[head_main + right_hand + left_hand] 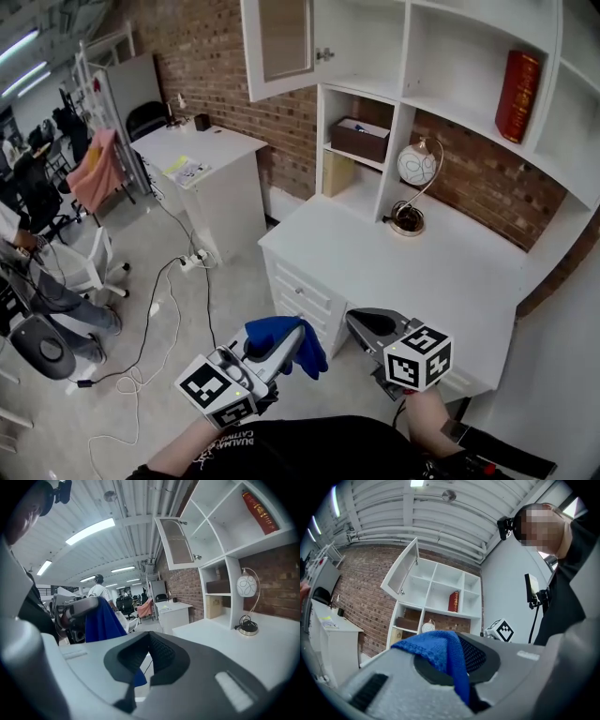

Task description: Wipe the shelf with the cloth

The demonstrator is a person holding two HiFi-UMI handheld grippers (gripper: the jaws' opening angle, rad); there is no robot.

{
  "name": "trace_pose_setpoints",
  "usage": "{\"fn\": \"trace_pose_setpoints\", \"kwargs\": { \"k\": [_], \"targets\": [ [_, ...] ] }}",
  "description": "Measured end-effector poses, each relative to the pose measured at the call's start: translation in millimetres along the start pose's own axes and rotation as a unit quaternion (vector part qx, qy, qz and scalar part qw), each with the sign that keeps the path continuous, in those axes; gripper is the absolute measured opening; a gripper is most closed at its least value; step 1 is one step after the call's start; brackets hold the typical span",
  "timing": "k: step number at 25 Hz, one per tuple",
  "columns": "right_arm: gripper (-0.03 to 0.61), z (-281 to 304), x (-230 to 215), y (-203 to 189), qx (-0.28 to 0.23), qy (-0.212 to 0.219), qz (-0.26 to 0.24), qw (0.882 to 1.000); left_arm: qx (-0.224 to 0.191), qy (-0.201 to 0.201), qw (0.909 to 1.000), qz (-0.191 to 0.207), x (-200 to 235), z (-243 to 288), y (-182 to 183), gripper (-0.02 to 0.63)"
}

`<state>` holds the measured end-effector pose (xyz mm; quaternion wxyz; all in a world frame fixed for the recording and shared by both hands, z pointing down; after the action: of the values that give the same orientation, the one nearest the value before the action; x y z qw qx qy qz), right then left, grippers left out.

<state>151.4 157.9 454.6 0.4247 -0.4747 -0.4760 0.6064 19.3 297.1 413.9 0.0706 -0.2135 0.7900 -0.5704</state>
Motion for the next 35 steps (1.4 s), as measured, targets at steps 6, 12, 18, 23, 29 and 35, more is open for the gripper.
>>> {"fn": "trace_pose_setpoints", "kwargs": {
  "k": [6,12,18,23,29,35],
  "targets": [
    [0.009,29,-22,-7,0.011,-0.033,0.021,0.999,0.011,-0.031,0.9994,0.006,32,9,-7,0.009],
    [0.009,66,-53,7,-0.002,-0.103,0.024,0.994,0.001,-0.092,0.9957,-0.006,102,45,-1,0.009],
    [0.009,112,-69,46,-0.038,-0.146,0.012,0.989,0.0,-0.135,0.9907,-0.01,173,76,18,0.009],
    [0.009,139,-80,62,-0.039,-0.18,0.012,0.983,0.002,-0.176,0.9842,-0.019,216,97,30,0.011],
    [0.009,183,-88,80,-0.061,-0.192,0.007,0.98,0.007,-0.206,0.9786,-0.008,263,107,43,0.009],
    [0.009,206,-85,88,-0.088,-0.208,-0.015,0.974,-0.021,-0.233,0.9722,0.016,298,119,58,0.011]
  ]
}}
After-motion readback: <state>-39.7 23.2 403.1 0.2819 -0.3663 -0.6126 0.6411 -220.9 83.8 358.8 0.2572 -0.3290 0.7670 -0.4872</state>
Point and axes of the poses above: the fingertips, and each gripper's own axes: z forward along the fingers, x to its left, y out of its top, the point moved 7 cm from there along -z, backward along the fingers, and after that the axes turned 12 degrees about -x, right-handed, at the moved point
